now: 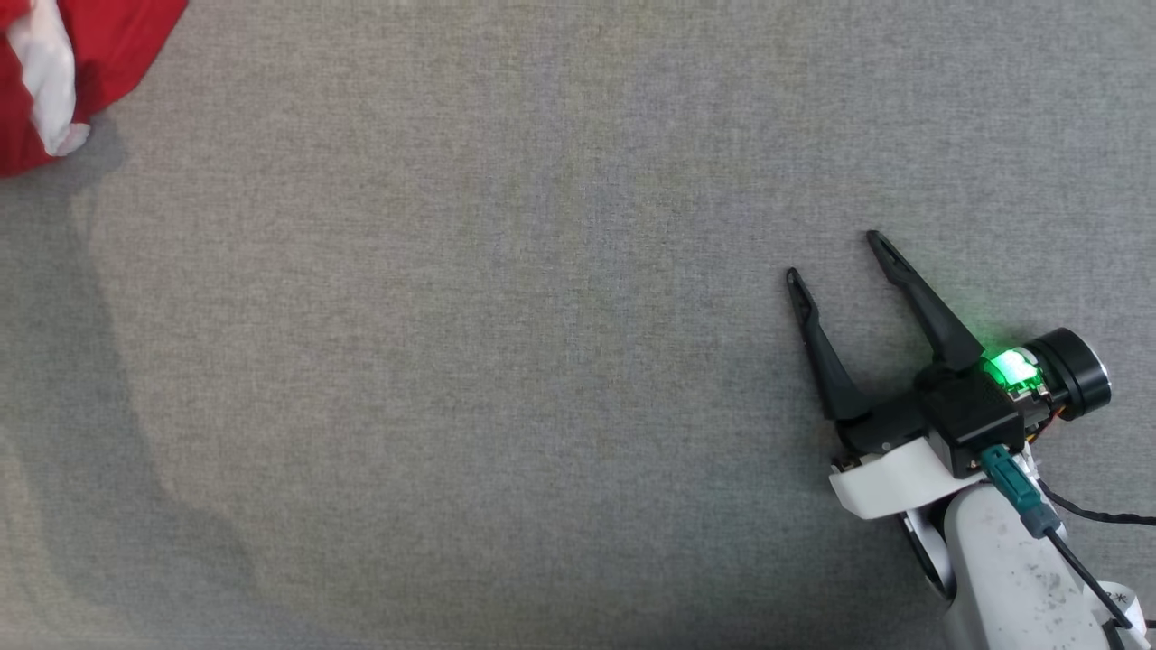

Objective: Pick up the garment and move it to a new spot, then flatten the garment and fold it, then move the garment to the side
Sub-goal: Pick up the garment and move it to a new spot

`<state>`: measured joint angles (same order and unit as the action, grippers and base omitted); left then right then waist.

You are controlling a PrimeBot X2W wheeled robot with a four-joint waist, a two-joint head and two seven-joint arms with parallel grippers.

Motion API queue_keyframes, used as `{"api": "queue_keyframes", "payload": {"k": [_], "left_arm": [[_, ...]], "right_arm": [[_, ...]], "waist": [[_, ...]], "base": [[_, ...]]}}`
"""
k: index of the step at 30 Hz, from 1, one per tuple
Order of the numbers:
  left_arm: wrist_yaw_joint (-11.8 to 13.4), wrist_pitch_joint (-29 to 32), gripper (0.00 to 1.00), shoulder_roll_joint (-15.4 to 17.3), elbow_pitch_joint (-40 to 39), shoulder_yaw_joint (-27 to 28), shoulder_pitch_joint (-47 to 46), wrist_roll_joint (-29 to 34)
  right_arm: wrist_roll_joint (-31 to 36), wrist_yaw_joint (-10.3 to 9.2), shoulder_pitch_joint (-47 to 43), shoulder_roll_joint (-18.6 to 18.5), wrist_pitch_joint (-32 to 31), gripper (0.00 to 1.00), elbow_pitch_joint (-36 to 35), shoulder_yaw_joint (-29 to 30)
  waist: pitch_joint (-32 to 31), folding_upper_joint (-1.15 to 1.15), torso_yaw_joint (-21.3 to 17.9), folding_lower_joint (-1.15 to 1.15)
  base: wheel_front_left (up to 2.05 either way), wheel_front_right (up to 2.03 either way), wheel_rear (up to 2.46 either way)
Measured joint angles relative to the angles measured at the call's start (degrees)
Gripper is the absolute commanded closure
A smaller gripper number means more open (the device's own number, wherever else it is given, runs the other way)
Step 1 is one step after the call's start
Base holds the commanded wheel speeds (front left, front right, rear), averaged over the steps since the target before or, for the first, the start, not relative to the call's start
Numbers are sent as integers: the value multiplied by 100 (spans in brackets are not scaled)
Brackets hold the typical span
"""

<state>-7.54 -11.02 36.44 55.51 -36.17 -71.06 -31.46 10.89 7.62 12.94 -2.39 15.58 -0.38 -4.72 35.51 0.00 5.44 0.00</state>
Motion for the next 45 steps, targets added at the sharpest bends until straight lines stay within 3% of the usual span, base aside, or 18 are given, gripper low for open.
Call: {"api": "queue_keyframes", "payload": {"k": [8, 15, 20, 27, 33, 39, 45], "left_arm": [[0, -314, 100, 111, -341, -64, -4, -196], [0, -368, 100, 266, -1225, -187, 163, -267], [19, -229, 100, 174, -1886, -301, 460, -378], [341, 91, 100, -570, -2861, -546, 983, -602], [554, -49, 100, -1582, -3171, -710, 1301, -872], [498, -325, 100, -2541, -2984, -724, 1622, -1127], [333, -393, 100, -2871, -2530, -543, 2359, -1068]], "right_arm": [[-246, -8, 27, -34, -44, 0, 320, -54], [-590, -8, -62, -40, -44, 0, 555, -133], [-829, -8, -211, -35, -44, 0, 706, -166], [-1046, -8, -553, -40, -44, 0, 829, 25], [-1173, -8, -700, -41, -44, 0, 867, 183], [-1258, -8, -687, -40, -44, 0, 846, 120], [-1296, -8, -600, -41, -44, 0, 803, 156]], "waist": [[-406, 0, -24, 0], [-1007, 0, -113, 0], [-1518, 0, -226, 0], [-2280, 0, -464, 0], [-2755, 0, -786, 0], [-2880, 0, -1179, 0], [-2718, 0, -1394, 0]], "base": [[0, 0, 0], [0, 0, 0], [0, 0, 0], [0, 0, 0], [0, 0, 0], [0, 0, 0], [0, 0, 0]]}}
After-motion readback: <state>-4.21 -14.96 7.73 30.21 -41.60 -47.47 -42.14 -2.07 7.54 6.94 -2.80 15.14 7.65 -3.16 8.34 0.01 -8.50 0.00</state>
